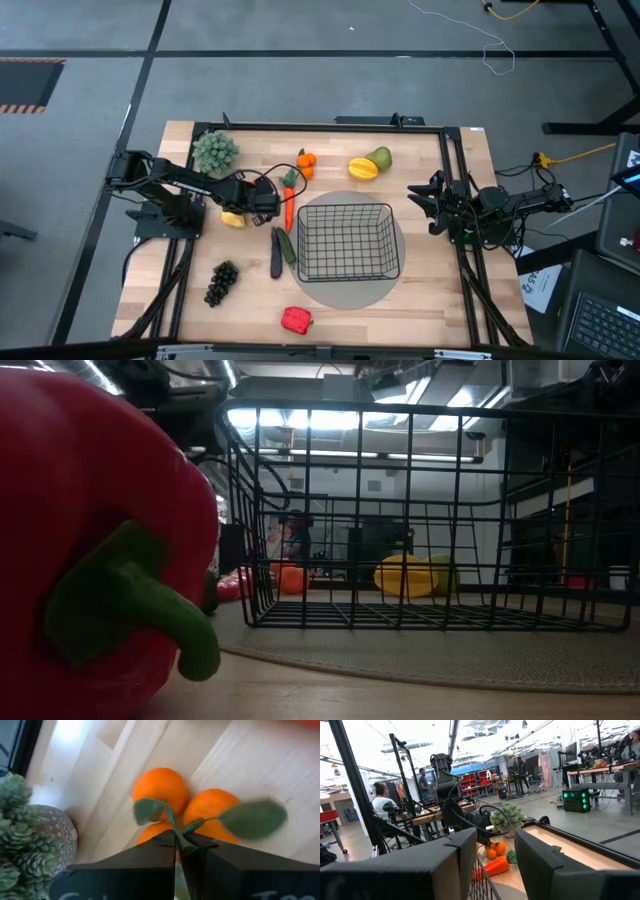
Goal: Build produce basket
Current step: Put the left orange tangerine into the black wire basket
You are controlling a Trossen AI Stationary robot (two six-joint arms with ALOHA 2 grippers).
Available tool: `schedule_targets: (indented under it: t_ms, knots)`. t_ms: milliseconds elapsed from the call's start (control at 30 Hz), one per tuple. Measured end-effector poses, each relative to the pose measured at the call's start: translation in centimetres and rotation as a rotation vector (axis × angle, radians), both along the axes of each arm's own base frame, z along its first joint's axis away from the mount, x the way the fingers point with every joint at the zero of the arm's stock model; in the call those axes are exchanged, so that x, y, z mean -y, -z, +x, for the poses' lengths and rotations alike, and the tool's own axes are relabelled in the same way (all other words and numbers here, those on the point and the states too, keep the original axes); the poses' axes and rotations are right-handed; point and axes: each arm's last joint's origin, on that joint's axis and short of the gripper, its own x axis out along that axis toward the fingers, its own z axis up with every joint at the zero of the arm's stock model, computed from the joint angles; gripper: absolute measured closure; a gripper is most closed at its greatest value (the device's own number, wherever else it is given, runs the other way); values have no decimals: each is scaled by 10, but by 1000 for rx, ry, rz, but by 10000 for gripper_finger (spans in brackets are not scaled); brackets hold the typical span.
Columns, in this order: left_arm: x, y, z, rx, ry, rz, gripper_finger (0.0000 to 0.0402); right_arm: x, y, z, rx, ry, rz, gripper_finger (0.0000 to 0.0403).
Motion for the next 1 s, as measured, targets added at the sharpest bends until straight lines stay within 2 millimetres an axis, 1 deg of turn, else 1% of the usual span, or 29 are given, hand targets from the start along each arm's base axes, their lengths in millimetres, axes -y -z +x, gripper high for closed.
schedule_targets:
  t_ms: [133,300,400,500,633,733,833,900,1000]
  knots:
    - [3,-16,7,23,6,38,401,0,0,0,0,0,-1,272]
    - [5,-42,15,6,11,97,401,0,0,0,0,1,-2,272]
    - [6,-58,21,29,13,129,401,0,0,0,-1,1,-3,272]
    - [10,-78,30,91,24,142,401,0,0,0,-1,1,-4,272]
    - [20,-108,43,165,109,157,401,0,0,0,-1,1,-5,272]
    - [30,-131,54,227,218,179,401,0,0,0,-1,1,-5,272]
    - [40,-152,66,276,406,190,401,0,0,0,-1,1,-5,272]
    - [44,-162,76,347,566,131,401,0,0,0,-1,1,-5,272]
    - [42,-171,89,507,824,-5,401,0,0,0,-1,1,-5,272]
